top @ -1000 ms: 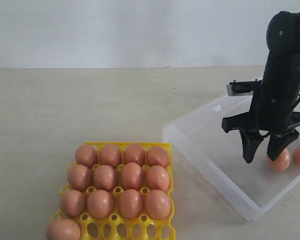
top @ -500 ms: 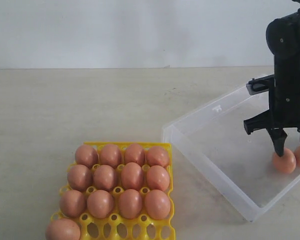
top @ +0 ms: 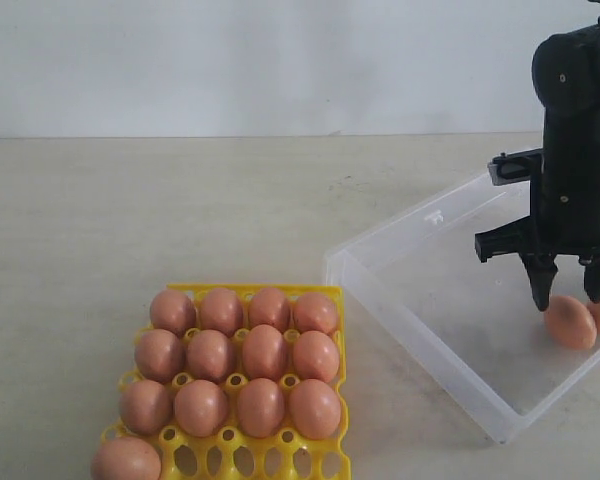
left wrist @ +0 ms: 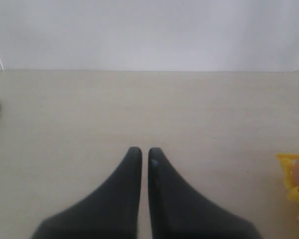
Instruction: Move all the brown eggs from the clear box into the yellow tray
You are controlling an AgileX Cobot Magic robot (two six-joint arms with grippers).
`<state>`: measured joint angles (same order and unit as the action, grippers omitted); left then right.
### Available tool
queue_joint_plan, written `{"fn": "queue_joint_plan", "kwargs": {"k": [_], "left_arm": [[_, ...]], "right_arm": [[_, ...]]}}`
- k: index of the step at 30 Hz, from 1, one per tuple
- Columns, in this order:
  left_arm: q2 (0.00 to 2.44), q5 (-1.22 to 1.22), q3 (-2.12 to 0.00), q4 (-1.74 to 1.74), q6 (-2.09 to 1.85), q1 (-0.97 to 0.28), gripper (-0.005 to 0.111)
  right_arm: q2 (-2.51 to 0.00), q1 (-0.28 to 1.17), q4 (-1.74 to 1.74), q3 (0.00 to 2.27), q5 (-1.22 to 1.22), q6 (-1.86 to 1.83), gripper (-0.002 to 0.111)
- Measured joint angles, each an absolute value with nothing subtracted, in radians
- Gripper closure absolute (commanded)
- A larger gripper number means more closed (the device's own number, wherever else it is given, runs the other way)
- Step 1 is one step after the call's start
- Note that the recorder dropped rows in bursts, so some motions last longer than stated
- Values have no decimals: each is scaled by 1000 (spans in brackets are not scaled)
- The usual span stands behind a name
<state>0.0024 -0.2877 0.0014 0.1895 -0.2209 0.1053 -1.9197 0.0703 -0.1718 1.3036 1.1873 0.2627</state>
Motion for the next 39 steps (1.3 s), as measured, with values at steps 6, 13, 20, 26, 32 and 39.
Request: {"fn": "queue_joint_plan", "kwargs": {"k": [6,13,20,26,32,39], "left_arm": [[2,-288,1,189,-221,105,103],[2,-288,1,189,-221,105,103],[2,-288,1,189,-221,105,103],[2,-288,1,189,-221,105,103],[2,-288,1,189,-221,105,103],[2,-288,1,189,-221,105,103]], "right_arm": [[-1946,70,-172,1304,1143,261,64],[-1966,70,-181,1304,1130,249,64],[-1966,70,-188,1304,1130,247,64],[-1966,70,-190,1304,1130,245,64],[-1966,70,-190,1304,1130,245,64],[-1966,70,-203,1304,1209,274,64]]}}
